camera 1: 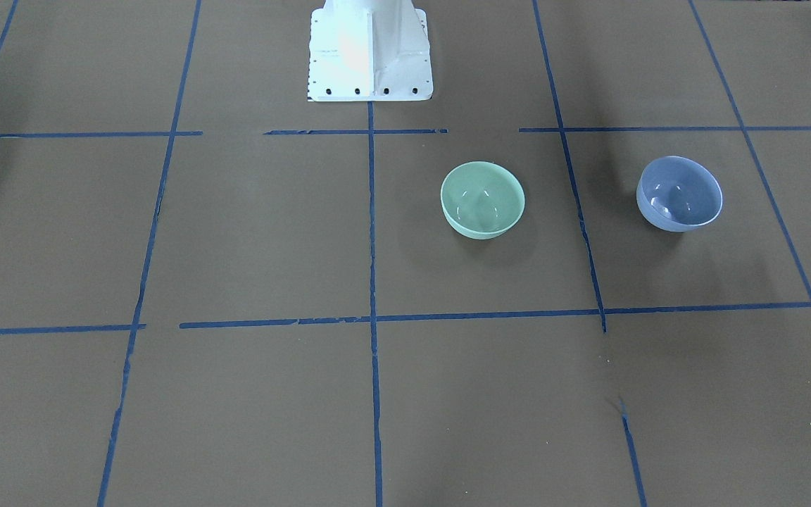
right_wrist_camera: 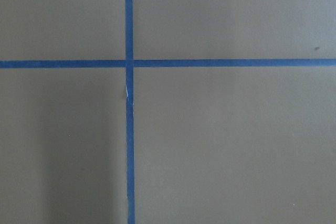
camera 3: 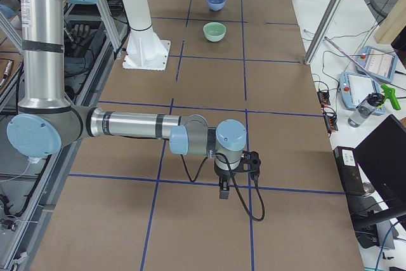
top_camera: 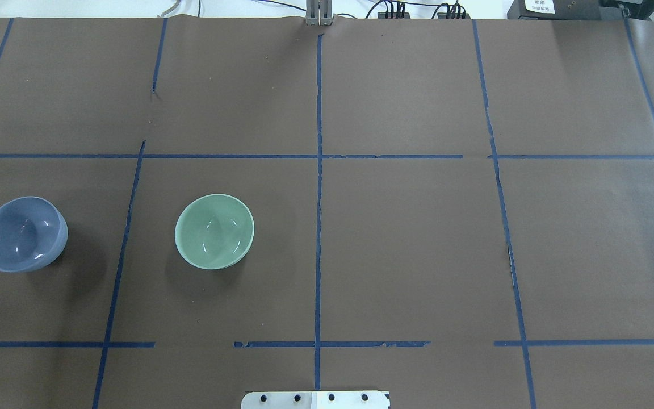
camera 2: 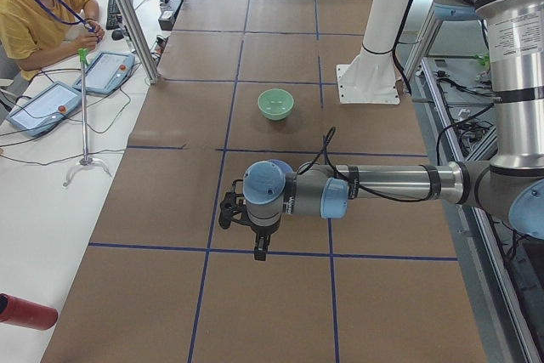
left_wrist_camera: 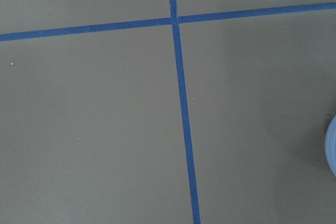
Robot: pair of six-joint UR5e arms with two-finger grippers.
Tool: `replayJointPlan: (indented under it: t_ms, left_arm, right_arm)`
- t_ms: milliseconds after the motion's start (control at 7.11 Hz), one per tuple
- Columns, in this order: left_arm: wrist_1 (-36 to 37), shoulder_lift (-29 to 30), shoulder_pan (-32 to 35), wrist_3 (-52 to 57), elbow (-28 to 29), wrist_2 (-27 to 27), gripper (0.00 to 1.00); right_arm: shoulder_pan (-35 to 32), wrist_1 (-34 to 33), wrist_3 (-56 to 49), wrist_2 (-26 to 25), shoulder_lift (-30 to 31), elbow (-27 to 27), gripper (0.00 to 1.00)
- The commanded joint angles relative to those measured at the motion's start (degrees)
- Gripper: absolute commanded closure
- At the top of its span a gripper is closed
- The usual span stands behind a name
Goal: Stack blue bowl on green bowl
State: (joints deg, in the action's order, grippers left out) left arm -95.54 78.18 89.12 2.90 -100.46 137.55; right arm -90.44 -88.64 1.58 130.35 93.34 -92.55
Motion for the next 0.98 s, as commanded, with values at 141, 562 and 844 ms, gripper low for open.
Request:
replayJointPlan:
  t_ms: [141,562,844]
  left_arm:
    - [0.00,0.31,-0.09,-0.70,0.35,0.35,0.00]
    - [-0.78,1.80,-1.14,-0.53,-0.87,0.26,0.00]
    - [-3.67,2.07,-9.96,-9.68,-2.01,0.18,0.00]
  right_arm:
    - [0.00,0.05,0.00,0.00,0.00,0.00,0.00]
    - [0.00,0.05,0.00,0.00,0.00,0.00,0.00]
    - [0.00,0.05,0.00,0.00,0.00,0.00,0.00]
